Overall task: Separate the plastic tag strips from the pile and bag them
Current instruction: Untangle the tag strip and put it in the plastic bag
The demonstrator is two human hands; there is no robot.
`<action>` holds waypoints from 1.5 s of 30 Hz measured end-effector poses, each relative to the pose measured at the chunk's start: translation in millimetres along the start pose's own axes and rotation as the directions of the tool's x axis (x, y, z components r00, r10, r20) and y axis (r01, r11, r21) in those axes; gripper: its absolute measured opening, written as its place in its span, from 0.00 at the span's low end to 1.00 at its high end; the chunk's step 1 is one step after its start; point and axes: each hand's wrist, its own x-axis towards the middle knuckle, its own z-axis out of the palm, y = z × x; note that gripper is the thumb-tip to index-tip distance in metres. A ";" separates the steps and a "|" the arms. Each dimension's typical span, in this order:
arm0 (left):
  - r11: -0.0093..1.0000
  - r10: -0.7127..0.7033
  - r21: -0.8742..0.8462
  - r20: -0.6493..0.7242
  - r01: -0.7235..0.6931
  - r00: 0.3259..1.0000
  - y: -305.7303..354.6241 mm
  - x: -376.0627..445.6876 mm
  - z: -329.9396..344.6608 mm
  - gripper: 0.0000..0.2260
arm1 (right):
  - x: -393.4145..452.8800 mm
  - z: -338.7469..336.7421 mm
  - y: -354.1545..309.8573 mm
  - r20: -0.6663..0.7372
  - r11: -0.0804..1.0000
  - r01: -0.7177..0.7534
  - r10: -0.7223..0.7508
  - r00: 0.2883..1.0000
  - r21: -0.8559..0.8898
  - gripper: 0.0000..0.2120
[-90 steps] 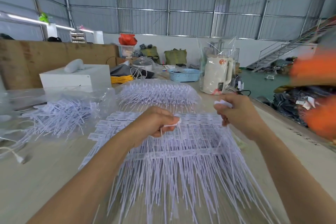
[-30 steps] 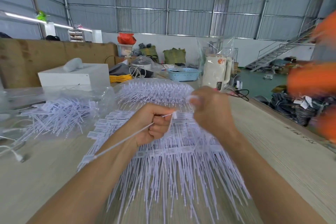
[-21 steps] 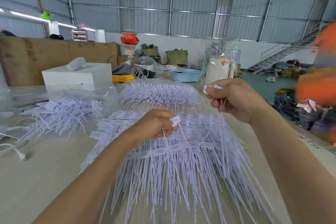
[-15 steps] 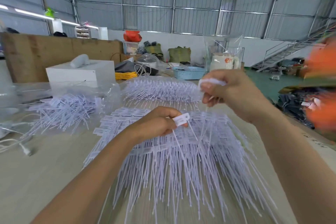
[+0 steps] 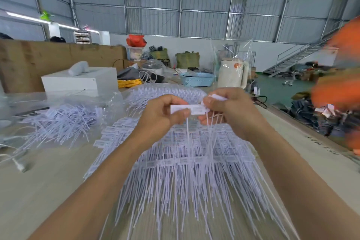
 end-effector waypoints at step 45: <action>0.861 -0.454 -0.287 -0.065 0.419 0.888 -23.6 0.3 1.5 0.13 | 9.3 -70.0 0.9 -0.615 0.993 0.115 -0.113 0.780 -0.036 0.03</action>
